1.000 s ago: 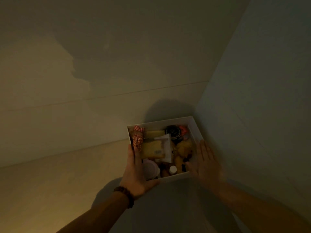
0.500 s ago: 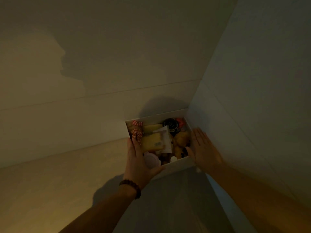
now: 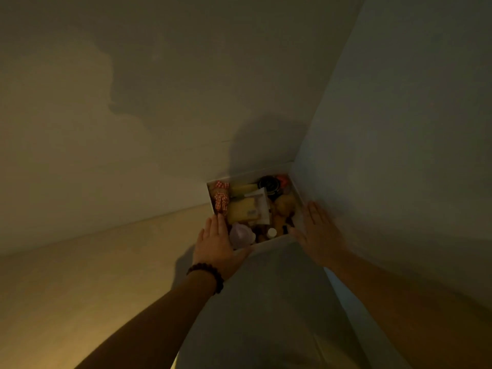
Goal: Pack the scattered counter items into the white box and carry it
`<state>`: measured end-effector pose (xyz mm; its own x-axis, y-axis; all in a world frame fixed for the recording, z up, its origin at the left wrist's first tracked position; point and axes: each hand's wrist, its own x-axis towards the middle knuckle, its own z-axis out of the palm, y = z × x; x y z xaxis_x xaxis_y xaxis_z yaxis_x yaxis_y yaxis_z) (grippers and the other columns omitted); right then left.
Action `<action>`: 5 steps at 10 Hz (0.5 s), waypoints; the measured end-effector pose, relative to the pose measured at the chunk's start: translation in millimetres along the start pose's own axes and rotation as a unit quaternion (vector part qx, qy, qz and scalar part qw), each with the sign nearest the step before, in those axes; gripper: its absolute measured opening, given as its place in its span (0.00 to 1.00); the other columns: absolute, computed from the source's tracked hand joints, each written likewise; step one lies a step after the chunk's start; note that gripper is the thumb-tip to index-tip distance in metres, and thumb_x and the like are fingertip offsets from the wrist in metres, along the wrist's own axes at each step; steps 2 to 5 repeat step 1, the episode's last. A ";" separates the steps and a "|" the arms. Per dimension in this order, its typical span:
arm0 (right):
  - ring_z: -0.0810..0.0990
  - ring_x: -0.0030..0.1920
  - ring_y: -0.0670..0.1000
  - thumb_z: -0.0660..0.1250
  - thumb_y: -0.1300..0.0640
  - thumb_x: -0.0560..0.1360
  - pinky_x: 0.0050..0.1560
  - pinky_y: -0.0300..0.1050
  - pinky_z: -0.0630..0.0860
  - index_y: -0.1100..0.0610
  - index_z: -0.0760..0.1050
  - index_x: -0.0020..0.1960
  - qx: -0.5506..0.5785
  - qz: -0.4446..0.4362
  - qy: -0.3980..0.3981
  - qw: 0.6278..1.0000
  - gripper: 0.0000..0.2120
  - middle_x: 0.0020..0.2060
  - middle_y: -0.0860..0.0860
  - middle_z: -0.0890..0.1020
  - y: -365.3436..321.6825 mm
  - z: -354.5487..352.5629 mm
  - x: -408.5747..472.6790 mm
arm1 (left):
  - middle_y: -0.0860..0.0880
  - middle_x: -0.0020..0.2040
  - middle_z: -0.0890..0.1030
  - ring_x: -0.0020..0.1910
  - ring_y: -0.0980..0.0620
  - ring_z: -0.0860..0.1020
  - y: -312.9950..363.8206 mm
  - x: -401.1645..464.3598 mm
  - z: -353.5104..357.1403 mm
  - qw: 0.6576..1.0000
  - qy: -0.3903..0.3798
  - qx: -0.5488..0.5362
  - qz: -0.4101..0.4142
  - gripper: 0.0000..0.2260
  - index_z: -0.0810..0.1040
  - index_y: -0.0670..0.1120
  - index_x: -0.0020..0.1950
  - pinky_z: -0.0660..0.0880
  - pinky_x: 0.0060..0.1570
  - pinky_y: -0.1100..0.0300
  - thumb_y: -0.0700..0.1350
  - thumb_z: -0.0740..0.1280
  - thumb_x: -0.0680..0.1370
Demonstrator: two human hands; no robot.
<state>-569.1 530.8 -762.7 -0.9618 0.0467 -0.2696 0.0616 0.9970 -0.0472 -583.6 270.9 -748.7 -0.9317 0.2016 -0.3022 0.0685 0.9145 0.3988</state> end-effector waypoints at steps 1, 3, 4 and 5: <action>0.45 0.77 0.55 0.20 0.29 0.66 0.74 0.47 0.42 0.60 0.46 0.77 0.020 -0.008 0.003 1.000 0.52 0.77 0.58 0.50 -16.5 -50.0 -36.0 | 0.43 0.77 0.52 0.76 0.46 0.50 23.3 -37.8 -51.0 0.997 0.041 0.048 0.043 0.45 0.48 0.41 0.76 0.51 0.73 0.50 0.71 0.54 0.72; 0.45 0.77 0.55 0.20 0.29 0.66 0.74 0.47 0.42 0.60 0.46 0.77 0.020 -0.008 0.003 1.000 0.52 0.77 0.58 0.50 -16.5 -50.0 -36.0 | 0.43 0.77 0.52 0.76 0.46 0.50 23.3 -37.8 -51.0 0.997 0.041 0.048 0.043 0.45 0.48 0.41 0.76 0.51 0.73 0.50 0.71 0.54 0.72; 0.45 0.77 0.55 0.20 0.29 0.66 0.74 0.47 0.42 0.60 0.46 0.77 0.020 -0.008 0.003 1.000 0.52 0.77 0.58 0.50 -16.5 -50.0 -36.0 | 0.43 0.77 0.52 0.76 0.46 0.50 23.3 -37.8 -51.0 0.997 0.041 0.048 0.043 0.45 0.48 0.41 0.76 0.51 0.73 0.50 0.71 0.54 0.72; 0.45 0.77 0.55 0.20 0.29 0.66 0.74 0.47 0.42 0.60 0.46 0.77 0.020 -0.008 0.003 1.000 0.52 0.77 0.58 0.50 -16.5 -50.0 -36.0 | 0.43 0.77 0.52 0.76 0.46 0.50 23.3 -37.8 -51.0 0.997 0.041 0.048 0.043 0.45 0.48 0.41 0.76 0.51 0.73 0.50 0.71 0.54 0.72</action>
